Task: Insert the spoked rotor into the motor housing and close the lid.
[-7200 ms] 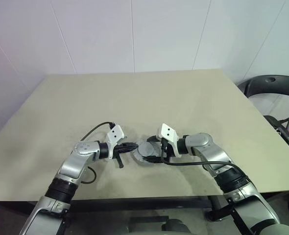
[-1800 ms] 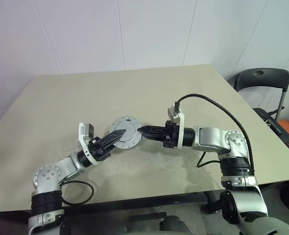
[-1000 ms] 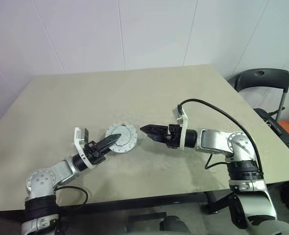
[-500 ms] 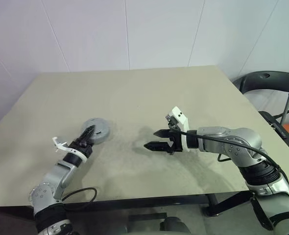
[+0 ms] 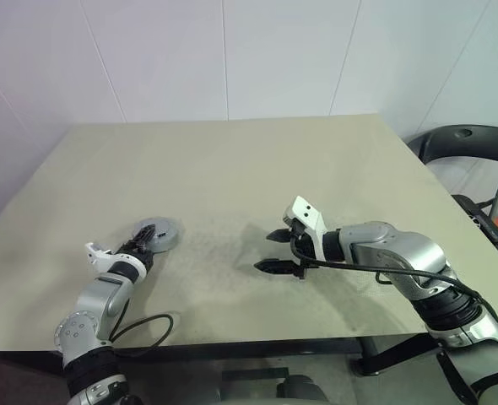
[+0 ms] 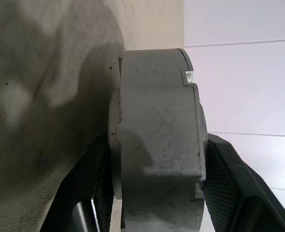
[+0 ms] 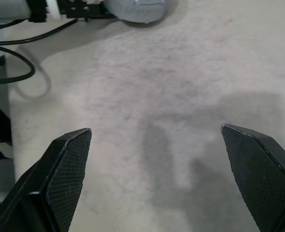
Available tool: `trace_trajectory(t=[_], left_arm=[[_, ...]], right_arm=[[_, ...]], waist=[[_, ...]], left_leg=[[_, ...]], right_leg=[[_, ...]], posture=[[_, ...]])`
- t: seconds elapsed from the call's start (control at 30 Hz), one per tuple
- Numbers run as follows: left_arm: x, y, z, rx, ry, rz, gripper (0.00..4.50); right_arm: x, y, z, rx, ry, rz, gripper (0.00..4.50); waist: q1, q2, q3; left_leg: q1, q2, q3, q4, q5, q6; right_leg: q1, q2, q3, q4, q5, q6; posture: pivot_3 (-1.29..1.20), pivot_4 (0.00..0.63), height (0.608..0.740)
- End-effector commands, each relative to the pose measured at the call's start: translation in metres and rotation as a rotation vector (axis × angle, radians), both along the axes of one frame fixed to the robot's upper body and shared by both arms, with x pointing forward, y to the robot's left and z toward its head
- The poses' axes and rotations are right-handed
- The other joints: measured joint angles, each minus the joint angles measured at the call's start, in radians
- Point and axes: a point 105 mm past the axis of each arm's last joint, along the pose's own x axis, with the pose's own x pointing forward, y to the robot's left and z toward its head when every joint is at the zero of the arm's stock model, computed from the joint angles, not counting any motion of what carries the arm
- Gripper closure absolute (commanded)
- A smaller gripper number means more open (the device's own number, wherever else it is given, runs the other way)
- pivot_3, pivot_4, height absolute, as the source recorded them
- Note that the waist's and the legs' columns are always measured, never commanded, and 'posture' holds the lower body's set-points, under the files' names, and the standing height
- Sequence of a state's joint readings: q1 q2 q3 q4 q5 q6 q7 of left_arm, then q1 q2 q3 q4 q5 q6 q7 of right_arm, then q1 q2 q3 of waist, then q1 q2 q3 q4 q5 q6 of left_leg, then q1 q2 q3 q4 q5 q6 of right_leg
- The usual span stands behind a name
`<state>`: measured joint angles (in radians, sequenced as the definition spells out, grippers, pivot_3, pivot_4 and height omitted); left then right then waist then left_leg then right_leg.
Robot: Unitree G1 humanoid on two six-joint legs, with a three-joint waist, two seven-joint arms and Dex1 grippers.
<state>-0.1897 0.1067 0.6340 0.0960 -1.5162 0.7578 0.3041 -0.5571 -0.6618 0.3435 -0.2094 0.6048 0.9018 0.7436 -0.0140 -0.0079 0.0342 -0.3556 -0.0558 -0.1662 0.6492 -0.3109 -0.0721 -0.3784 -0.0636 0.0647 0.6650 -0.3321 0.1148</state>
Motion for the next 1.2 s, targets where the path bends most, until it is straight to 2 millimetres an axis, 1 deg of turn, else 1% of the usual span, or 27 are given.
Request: trace_trajectory(t=[0.03,0.1,0.13,0.17,0.2,0.23,0.27,0.37,0.4,0.47,0.5,0.6,0.7,0.77,0.83,0.87,0.93,0.97,1.0,1.07,1.2], left_arm=[[-0.003,-0.007,-0.001,0.011,0.026,-0.03,1.65],[-0.005,-0.009,-0.002,0.007,0.052,-0.033,1.13],[-0.008,-0.011,-0.006,0.022,0.091,-0.042,0.73],[-0.01,-0.013,-0.009,0.033,0.12,-0.048,0.49],[-0.012,-0.014,-0.01,0.038,0.135,-0.057,0.14],[-0.016,-0.014,-0.014,0.047,0.178,-0.063,0.03],[-0.021,-0.014,-0.017,0.068,0.213,-0.079,0.03],[-0.029,-0.003,-0.013,0.172,0.232,-0.031,0.03],[-0.034,-0.005,-0.016,0.186,0.279,-0.058,0.03],[-0.043,-0.009,-0.018,0.185,0.314,-0.091,0.03],[-0.047,-0.011,-0.02,0.2,0.327,-0.125,0.03],[-0.066,-0.019,-0.024,0.335,0.37,-0.28,0.03],[-0.076,-0.028,-0.021,0.462,0.334,-0.409,0.03],[-0.075,-0.03,-0.016,0.575,0.291,-0.474,0.03],[-0.071,-0.033,-0.006,0.665,0.219,-0.527,0.03],[-0.065,-0.035,0.002,0.753,0.163,-0.561,0.03],[-0.052,-0.043,0.025,0.91,-0.036,-0.613,0.03],[-0.046,-0.045,0.035,1.0,-0.132,-0.622,0.03],[-0.044,-0.044,0.041,1.031,-0.179,-0.627,0.03],[-0.041,-0.044,0.056,1.139,-0.326,-0.658,0.03],[-0.041,-0.043,0.072,1.232,-0.512,-0.689,0.03]], right_arm=[[0.003,0.002,0.011,0.028,-0.048,0.006,0.0],[0.004,0.002,0.011,0.031,-0.049,0.006,0.0],[0.004,0.002,0.012,0.032,-0.049,0.007,0.0],[0.004,0.002,0.012,0.034,-0.049,0.007,0.0],[0.004,0.002,0.012,0.033,-0.05,0.007,0.0],[0.004,0.002,0.011,0.032,-0.05,0.007,0.0],[0.004,0.001,0.01,0.029,-0.049,0.006,0.0],[0.003,-0.001,0.009,0.023,-0.047,0.007,0.0],[0.002,-0.001,0.008,0.022,-0.046,0.009,0.0],[0.001,-0.002,0.007,0.018,-0.041,0.016,0.0],[0.001,-0.003,0.007,0.016,-0.04,0.018,0.0],[0.003,-0.004,0.006,0.01,-0.043,0.014,0.0],[0.007,-0.008,0.003,-0.004,-0.05,0.004,0.0],[0.008,-0.011,0.0,-0.014,-0.053,-0.002,0.0],[0.01,-0.016,-0.004,-0.029,-0.062,-0.015,0.0],[0.012,-0.019,-0.004,-0.024,-0.064,-0.024,0.0],[0.015,-0.024,-0.003,-0.014,-0.078,-0.043,0.0],[0.016,-0.027,-0.003,-0.011,-0.083,-0.051,0.0],[0.017,-0.031,-0.003,-0.009,-0.095,-0.058,0.0],[0.018,-0.04,-0.005,-0.019,-0.119,-0.071,0.0],[0.023,-0.058,-0.006,-0.027,-0.167,-0.112,0.0]], waist=[[0.0,0.0,0.0],[0.002,0.0,0.0],[0.001,0.0,0.0],[0.001,-0.001,-0.001],[0.001,-0.001,-0.001],[0.001,0.0,-0.001],[0.001,0.0,-0.001],[-0.001,-0.001,-0.002],[-0.001,0.0,-0.002],[-0.003,0.0,-0.003],[-0.004,0.001,-0.003],[-0.006,0.003,-0.004],[-0.002,0.005,-0.006],[0.002,0.006,-0.005],[0.004,0.007,-0.004],[0.004,0.007,-0.004],[0.005,0.007,-0.002],[0.006,0.008,-0.002],[0.007,0.008,-0.001],[0.006,0.007,-0.001],[0.005,0.008,-0.001]], left_leg=[[0.0,0.0,0.0,0.0,0.0,0.0],[0.0,0.0,0.0,0.0,0.0,0.0],[0.0,0.0,0.0,0.0,0.0,0.0],[0.0,0.0,0.0,0.0,0.0,0.0],[0.0,0.0,0.0,0.0,0.0,0.0],[0.0,0.0,0.0,0.0,0.0,0.0],[0.0,0.0,0.0,0.0,0.0,0.0],[0.001,0.0,0.0,0.0,0.0,0.0],[0.001,0.0,0.001,0.0,0.0,0.0],[0.002,0.0,0.001,0.0,0.0,0.0],[0.002,0.0,0.001,-0.001,0.0,0.0],[0.004,0.0,0.001,-0.002,0.0,0.0],[0.006,-0.001,0.001,-0.002,0.0,0.001],[0.008,-0.001,0.002,-0.002,-0.001,0.001],[0.013,-0.002,0.002,-0.003,-0.001,0.001],[0.014,-0.002,0.002,-0.003,-0.004,0.007],[0.015,-0.002,0.003,-0.003,-0.004,0.007],[0.015,-0.002,0.003,-0.003,-0.004,0.007],[0.014,-0.002,0.005,-0.003,-0.004,0.007],[0.014,-0.002,0.006,-0.003,-0.004,0.006],[0.009,-0.001,0.006,-0.004,-0.004,0.006]], right_leg=[[0.0,0.0,0.0,0.0,0.0,0.0],[0.0,0.0,0.0,0.0,0.0,0.0],[0.0,0.0,0.0,0.0,0.0,0.0],[0.0,0.0,0.0,0.0,0.0,0.0],[0.0,0.0,0.0,0.0,0.0,0.0],[0.0,0.0,0.0,0.0,0.0,0.0],[0.0,0.0,0.0,0.0,0.0,0.0],[0.0,0.0,0.001,0.0,0.0,0.0],[0.0,0.0,0.002,0.0,0.0,0.0],[0.0,0.001,0.002,0.0,0.0,0.0],[0.001,0.001,0.003,0.0,0.0,0.0],[0.001,0.001,0.004,0.0,0.0,0.0],[0.003,0.001,0.005,0.0,0.0,0.0],[0.005,0.001,0.005,0.0,0.0,0.0],[0.006,0.002,0.004,0.0,0.0,0.0],[0.008,0.001,0.004,0.0,0.0,0.0],[0.008,0.002,0.004,0.0,0.0,-0.001],[0.008,0.002,0.004,0.0,0.0,-0.001],[0.008,0.002,0.004,0.0,0.0,-0.001],[0.008,0.002,0.004,-0.001,0.0,-0.001],[0.005,0.002,0.004,-0.001,0.0,-0.001]], posture=[[0.0,0.0,0.74],[0.0,0.0,0.74],[0.0,0.0,0.74],[0.0,0.0,0.74],[0.0,0.0,0.74],[0.0,0.0,0.74],[0.0,0.0,0.74],[0.0,0.0,0.74],[0.0,0.0,0.74],[0.0,0.0,0.74],[0.0,0.0,0.74],[0.0,0.0,0.74],[0.0,0.0,0.74],[0.0,0.0,0.74],[0.0,0.0,0.74],[0.0,0.0,0.74],[0.0,0.0,0.74],[0.0,0.0,0.74],[0.0,0.0,0.74],[0.0,0.0,0.74],[0.0,0.0,0.74]])
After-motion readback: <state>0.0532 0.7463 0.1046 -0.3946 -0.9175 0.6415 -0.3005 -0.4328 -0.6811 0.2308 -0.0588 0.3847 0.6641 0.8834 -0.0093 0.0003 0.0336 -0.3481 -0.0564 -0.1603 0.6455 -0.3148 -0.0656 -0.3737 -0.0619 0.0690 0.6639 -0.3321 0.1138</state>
